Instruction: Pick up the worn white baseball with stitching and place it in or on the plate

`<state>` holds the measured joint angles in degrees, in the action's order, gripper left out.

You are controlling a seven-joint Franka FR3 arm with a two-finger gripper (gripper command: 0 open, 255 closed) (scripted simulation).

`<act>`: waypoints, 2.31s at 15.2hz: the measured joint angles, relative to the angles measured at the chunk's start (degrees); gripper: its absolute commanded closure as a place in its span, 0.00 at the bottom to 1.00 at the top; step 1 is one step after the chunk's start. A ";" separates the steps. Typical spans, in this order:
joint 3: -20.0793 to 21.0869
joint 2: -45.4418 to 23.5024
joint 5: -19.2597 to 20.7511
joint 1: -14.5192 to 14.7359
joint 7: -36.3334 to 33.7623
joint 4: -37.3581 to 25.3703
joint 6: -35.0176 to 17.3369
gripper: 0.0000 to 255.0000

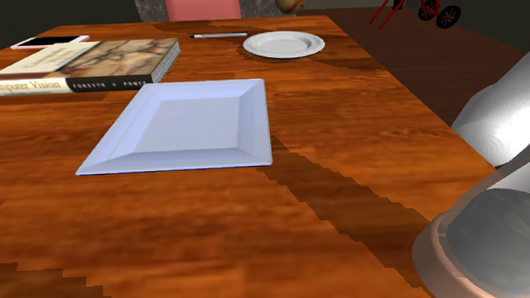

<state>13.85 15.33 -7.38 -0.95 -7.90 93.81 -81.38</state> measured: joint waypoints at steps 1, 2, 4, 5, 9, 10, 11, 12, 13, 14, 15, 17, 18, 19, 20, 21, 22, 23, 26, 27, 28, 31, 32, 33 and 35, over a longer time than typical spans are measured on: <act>-0.29 -0.44 0.16 -0.20 0.51 0.04 -0.40 1.00; -0.40 -0.49 0.21 -0.27 0.80 0.78 -1.16 1.00; -0.48 0.01 0.14 -0.29 1.13 2.80 -2.66 1.00; -0.47 0.19 0.11 -0.27 1.20 3.67 -3.36 1.00; -0.53 1.53 -0.15 -0.22 1.70 8.32 -6.67 1.00; -0.50 1.63 -0.17 -0.20 1.75 9.12 -7.38 1.00; -0.54 2.06 -0.25 -0.19 1.91 10.36 -8.17 1.00; -0.54 2.32 -0.31 -0.17 2.02 11.40 -8.96 1.00; -0.54 2.67 -0.39 -0.14 2.10 12.45 -9.67 1.00; -0.36 2.68 -0.43 -0.06 1.95 13.23 -10.46 1.00; -0.37 2.98 -0.50 -0.04 2.08 13.96 -11.32 1.00; -0.37 3.35 -0.62 -0.01 2.25 14.55 -12.16 1.00; -0.39 3.62 -0.69 0.01 2.31 14.83 -12.20 1.00; -0.40 3.58 -0.70 -0.01 2.36 14.81 -12.22 1.00; -0.36 3.52 -0.67 -0.01 2.28 14.76 -12.22 1.00; -0.35 3.61 -0.67 -0.01 2.25 14.87 -12.30 1.00; -0.30 3.54 -0.62 -0.02 2.12 14.82 -12.36 1.00; -0.32 3.45 -0.62 -0.03 2.18 14.70 -12.28 0.00; -0.37 3.36 -0.60 -0.06 2.24 15.40 -12.12 0.00; -0.37 3.38 -0.60 -0.06 2.24 15.48 -12.11 0.00; -0.37 3.40 -0.60 -0.06 2.24 15.53 -12.10 0.00; -0.40 2.71 -0.45 -0.12 1.96 12.49 -9.77 0.00; -0.46 2.17 -0.33 -0.18 1.83 10.33 -8.15 0.00; -0.61 2.02 -0.25 -0.25 1.83 8.52 -6.50 0.00; -0.62 1.31 -0.09 -0.32 1.70 6.57 -5.22 0.00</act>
<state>13.23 16.64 -7.47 -1.27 -6.20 100.38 -86.60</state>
